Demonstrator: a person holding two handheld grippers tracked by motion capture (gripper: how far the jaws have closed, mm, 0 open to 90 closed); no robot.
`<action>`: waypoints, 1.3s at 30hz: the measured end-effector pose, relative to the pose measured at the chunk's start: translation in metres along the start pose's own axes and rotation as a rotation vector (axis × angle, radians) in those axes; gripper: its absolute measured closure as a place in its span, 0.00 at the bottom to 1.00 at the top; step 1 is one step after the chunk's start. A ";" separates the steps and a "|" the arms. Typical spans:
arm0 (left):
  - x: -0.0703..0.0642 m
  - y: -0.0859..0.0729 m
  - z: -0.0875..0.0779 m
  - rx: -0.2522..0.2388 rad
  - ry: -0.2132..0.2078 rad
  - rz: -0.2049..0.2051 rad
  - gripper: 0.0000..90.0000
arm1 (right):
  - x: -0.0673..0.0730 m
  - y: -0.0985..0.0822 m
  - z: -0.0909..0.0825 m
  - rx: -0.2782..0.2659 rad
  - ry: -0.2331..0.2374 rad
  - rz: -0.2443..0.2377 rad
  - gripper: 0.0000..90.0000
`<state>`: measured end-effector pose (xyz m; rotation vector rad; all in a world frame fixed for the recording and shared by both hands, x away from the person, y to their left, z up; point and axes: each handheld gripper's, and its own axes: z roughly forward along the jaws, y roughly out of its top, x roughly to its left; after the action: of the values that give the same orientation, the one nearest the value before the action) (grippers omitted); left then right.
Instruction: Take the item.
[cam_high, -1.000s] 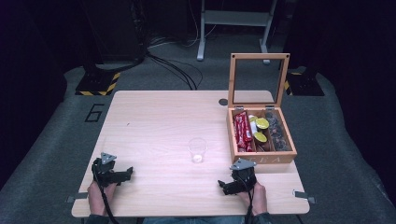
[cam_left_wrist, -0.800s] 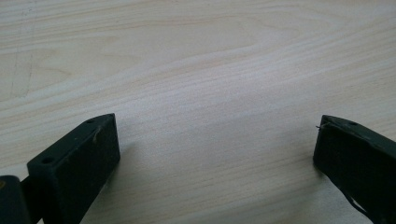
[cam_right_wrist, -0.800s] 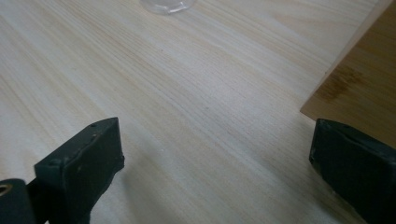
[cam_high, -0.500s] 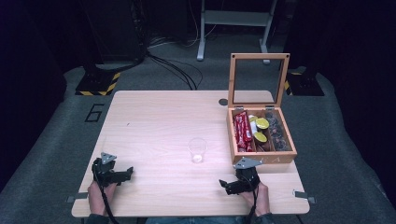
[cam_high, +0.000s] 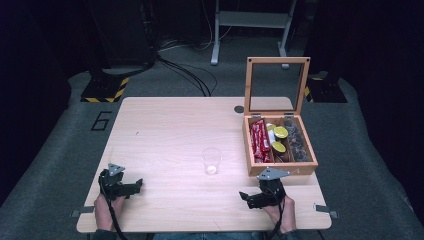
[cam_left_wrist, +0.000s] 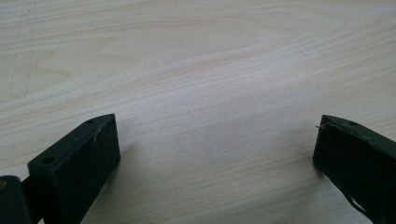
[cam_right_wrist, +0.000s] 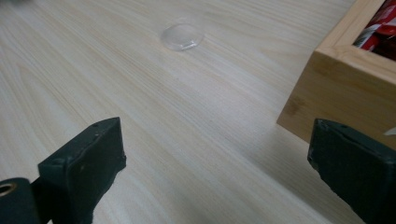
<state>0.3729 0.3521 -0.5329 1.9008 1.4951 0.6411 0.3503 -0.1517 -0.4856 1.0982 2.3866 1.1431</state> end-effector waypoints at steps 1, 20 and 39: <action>0.000 0.000 0.000 -0.001 0.000 0.001 0.00 | 0.000 0.001 -0.003 0.002 -0.001 0.005 0.04; 0.000 0.000 0.000 0.000 0.000 0.001 0.00 | -0.049 0.011 -0.063 -0.078 -0.108 0.085 0.04; 0.000 0.000 0.000 0.000 -0.001 -0.001 0.00 | -0.141 0.017 -0.083 -0.078 -0.217 0.230 0.32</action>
<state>0.3731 0.3522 -0.5329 1.9005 1.4948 0.6396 0.4098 -0.2939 -0.4288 1.4198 2.0754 1.1123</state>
